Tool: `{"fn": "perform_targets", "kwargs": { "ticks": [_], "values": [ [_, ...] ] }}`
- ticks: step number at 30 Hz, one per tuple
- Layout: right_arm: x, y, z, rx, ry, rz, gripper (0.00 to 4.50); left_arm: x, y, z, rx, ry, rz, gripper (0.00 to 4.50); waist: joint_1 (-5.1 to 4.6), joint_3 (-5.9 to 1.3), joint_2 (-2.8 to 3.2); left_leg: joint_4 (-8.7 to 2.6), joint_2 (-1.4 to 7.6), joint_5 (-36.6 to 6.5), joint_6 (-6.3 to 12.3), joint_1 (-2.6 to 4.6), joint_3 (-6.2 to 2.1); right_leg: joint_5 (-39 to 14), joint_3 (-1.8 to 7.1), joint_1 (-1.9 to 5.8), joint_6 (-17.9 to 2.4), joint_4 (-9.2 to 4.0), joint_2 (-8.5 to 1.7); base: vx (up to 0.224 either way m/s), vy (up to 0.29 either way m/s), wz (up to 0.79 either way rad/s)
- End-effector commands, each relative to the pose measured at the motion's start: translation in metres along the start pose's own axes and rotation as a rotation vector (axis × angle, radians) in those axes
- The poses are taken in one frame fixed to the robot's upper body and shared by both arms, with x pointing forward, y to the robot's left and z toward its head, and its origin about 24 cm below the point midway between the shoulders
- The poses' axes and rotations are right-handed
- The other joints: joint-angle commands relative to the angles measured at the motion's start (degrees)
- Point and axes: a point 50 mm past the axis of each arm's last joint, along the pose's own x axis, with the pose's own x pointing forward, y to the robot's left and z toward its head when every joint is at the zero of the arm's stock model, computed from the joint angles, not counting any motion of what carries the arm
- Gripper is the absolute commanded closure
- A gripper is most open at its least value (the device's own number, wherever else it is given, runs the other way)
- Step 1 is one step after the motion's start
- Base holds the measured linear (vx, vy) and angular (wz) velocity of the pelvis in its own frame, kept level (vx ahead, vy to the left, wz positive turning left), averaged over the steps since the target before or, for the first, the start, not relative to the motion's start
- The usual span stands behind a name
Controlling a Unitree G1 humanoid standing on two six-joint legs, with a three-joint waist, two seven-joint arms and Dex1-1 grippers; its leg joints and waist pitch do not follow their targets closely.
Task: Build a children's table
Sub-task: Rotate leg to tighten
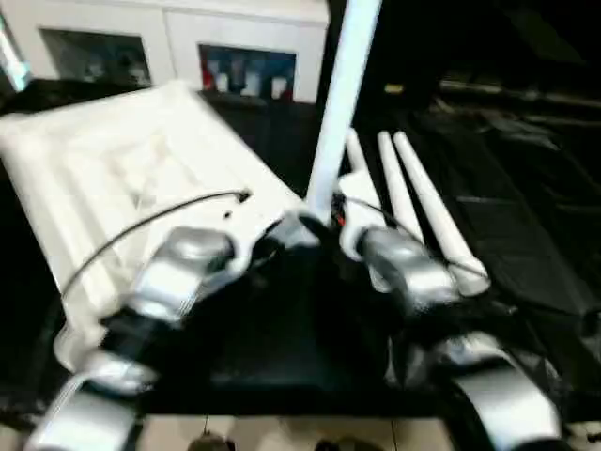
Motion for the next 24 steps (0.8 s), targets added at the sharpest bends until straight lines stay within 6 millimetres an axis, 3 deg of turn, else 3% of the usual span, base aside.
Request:
{"fn": "perform_targets", "kwargs": {
  "ticks": [1,3,4,8,10,16,19,24],
  "values": [
    [0.004,0.013,-0.024,0.067,0.094,-0.009,1.78,0.014,-0.024,0.012,0.031,-0.017,-0.075,4.50,0.21,-3.57,1.10,-4.16,2.06,-13.6,-1.26,0.64,-0.80,-15.4,3.18,2.27,-8.8,-5.03,-4.82,0.000,0.000,0.00],
    [0.007,0.022,-0.019,0.086,0.067,0.026,1.78,0.017,-0.028,0.014,0.034,-0.024,-0.083,4.50,0.23,-3.55,1.11,-4.22,2.06,-13.8,-1.06,0.53,-0.82,-15.1,3.18,2.32,-8.7,-5.00,-4.84,0.000,0.000,0.00],
    [0.009,0.024,-0.017,0.093,0.058,0.030,1.22,0.018,-0.029,0.015,0.035,-0.024,-0.081,4.50,0.27,-3.56,1.10,-4.24,2.11,-14.0,-0.93,0.59,-0.84,-15.1,3.17,2.29,-8.6,-5.04,-4.87,0.000,0.000,0.00],
    [0.009,0.019,-0.006,0.049,0.014,0.036,0.87,0.014,-0.021,0.011,0.053,-0.016,-0.074,4.50,0.26,-3.53,1.21,-4.31,2.13,-15.1,-0.89,0.65,-0.87,-16.2,3.18,2.17,-8.7,-5.18,-4.92,0.000,0.000,0.00],
    [0.009,0.015,-0.001,0.002,0.001,0.036,0.66,0.011,-0.018,0.009,0.071,-0.018,-0.078,4.50,0.36,-3.69,1.25,-4.26,2.12,-13.4,-0.60,0.49,-0.81,-13.6,3.18,2.32,-9.0,-4.92,-4.87,0.000,0.000,0.00],
    [-0.007,-0.007,0.006,-0.135,-0.015,0.168,0.66,-0.001,-0.008,0.000,0.120,-0.006,-0.128,4.50,0.65,-3.96,1.36,-3.97,2.12,-9.2,0.92,0.34,-0.60,-5.3,3.10,2.88,-11.1,-4.17,-4.72,0.000,0.000,0.00],
    [-0.009,-0.009,0.006,-0.148,-0.014,0.184,0.66,-0.002,-0.007,-0.001,0.119,-0.005,-0.130,4.50,0.91,-4.04,1.32,-3.87,2.22,-7.3,1.88,0.33,-0.48,-2.6,3.09,3.03,-12.4,-3.87,-4.79,0.000,0.000,0.00],
    [-0.043,-0.034,0.013,-0.316,0.015,0.415,0.66,-0.022,0.002,-0.008,0.173,-0.021,-0.250,4.50,1.75,-4.08,1.45,-3.76,2.36,-6.0,3.04,0.45,-0.57,0.0,2.96,3.39,-12.3,-3.70,-4.59,0.000,0.000,0.00]
  ]
}}
